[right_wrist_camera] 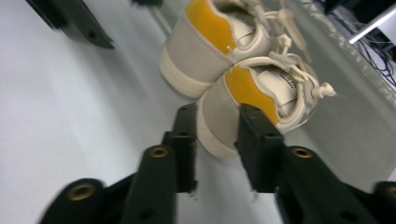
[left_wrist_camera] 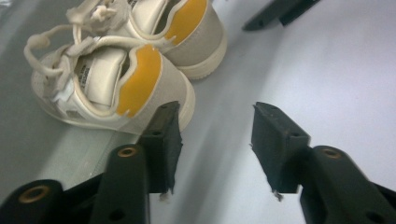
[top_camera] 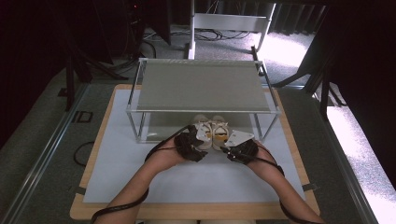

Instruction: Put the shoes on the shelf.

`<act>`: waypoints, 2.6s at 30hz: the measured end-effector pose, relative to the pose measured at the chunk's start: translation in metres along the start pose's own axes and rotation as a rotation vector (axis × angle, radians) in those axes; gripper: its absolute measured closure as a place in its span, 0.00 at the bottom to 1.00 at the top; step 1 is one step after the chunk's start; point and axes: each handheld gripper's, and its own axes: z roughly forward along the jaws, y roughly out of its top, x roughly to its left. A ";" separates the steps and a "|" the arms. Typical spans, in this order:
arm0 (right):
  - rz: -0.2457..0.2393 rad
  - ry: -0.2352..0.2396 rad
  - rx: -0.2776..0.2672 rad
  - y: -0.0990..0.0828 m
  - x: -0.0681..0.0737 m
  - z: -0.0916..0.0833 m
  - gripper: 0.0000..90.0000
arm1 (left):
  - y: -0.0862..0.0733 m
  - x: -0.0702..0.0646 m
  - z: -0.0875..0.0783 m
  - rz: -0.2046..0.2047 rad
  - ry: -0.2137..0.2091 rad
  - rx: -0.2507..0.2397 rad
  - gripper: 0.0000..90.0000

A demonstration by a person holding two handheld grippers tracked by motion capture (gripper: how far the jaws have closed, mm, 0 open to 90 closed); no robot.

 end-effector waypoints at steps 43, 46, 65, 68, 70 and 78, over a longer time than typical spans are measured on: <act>0.263 -0.161 -0.077 -0.011 -0.016 0.064 1.00 | -0.009 0.043 0.063 -0.124 0.148 -0.040 0.99; 0.293 -0.157 -0.080 -0.010 -0.021 0.069 1.00 | -0.008 0.048 0.066 -0.143 0.136 -0.048 0.99; 0.301 -0.074 -0.134 -0.020 -0.001 0.040 0.34 | -0.025 0.007 0.046 -0.109 0.126 -0.078 0.66; 0.323 -0.069 -0.165 -0.024 -0.001 0.036 0.23 | -0.030 0.003 0.043 -0.139 0.110 -0.084 0.61; 0.349 -0.060 -0.183 -0.030 -0.001 0.032 0.15 | -0.034 0.001 0.042 -0.152 0.093 -0.083 0.48; 0.335 -0.057 -0.190 -0.051 0.005 0.022 0.14 | -0.053 -0.006 0.041 -0.178 0.100 -0.083 0.08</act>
